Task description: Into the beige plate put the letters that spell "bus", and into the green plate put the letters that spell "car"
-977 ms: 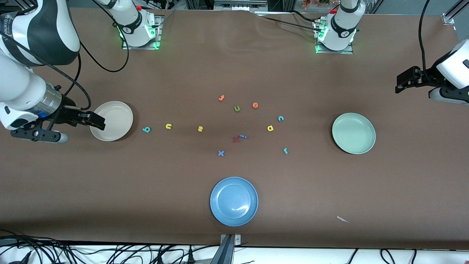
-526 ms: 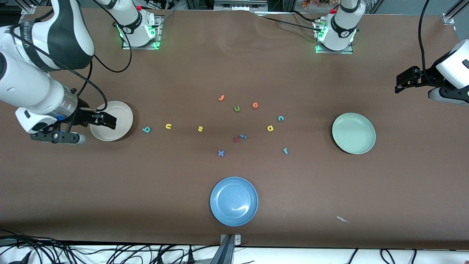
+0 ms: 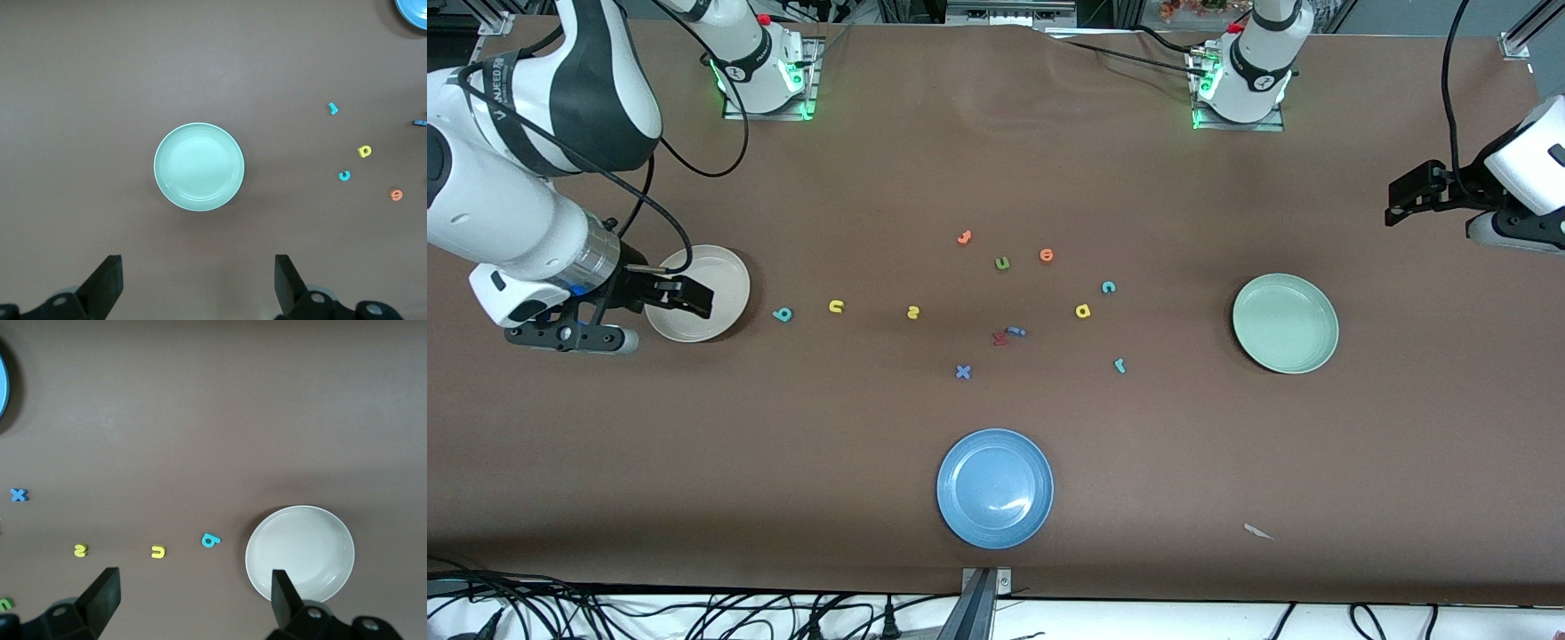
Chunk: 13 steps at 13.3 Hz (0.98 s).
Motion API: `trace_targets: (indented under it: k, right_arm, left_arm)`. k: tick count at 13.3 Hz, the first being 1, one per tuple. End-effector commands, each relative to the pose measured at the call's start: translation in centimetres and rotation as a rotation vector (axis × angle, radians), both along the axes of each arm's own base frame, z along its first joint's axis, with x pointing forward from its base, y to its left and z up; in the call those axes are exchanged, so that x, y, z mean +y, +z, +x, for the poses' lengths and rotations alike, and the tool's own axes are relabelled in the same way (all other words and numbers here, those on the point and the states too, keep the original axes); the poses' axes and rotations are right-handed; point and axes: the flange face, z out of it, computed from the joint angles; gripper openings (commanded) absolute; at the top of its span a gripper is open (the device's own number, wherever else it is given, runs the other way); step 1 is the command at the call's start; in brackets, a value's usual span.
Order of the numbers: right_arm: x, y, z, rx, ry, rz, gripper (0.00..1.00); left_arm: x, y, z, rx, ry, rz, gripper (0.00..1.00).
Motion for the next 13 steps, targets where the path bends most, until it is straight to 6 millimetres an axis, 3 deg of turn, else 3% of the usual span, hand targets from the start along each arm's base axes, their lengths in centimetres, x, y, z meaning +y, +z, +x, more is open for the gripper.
trace_targets:
  k: [1,7,13]
  right_arm:
    - [0.04,0.36,0.07,-0.002,0.009,-0.014,1.0]
    - [0.05,0.36,0.07,-0.002,0.009,-0.014,1.0]
    - [0.04,0.29,0.05,-0.001,0.009,-0.014,1.0]
  left_arm:
    - [0.46,0.43,0.17,0.005,0.005,-0.003,1.0]
    - [1.08,0.22,0.22,0.008,0.016,-0.002,1.0]
    - [0.45,0.07,0.11,0.019,-0.009,0.002,1.0]
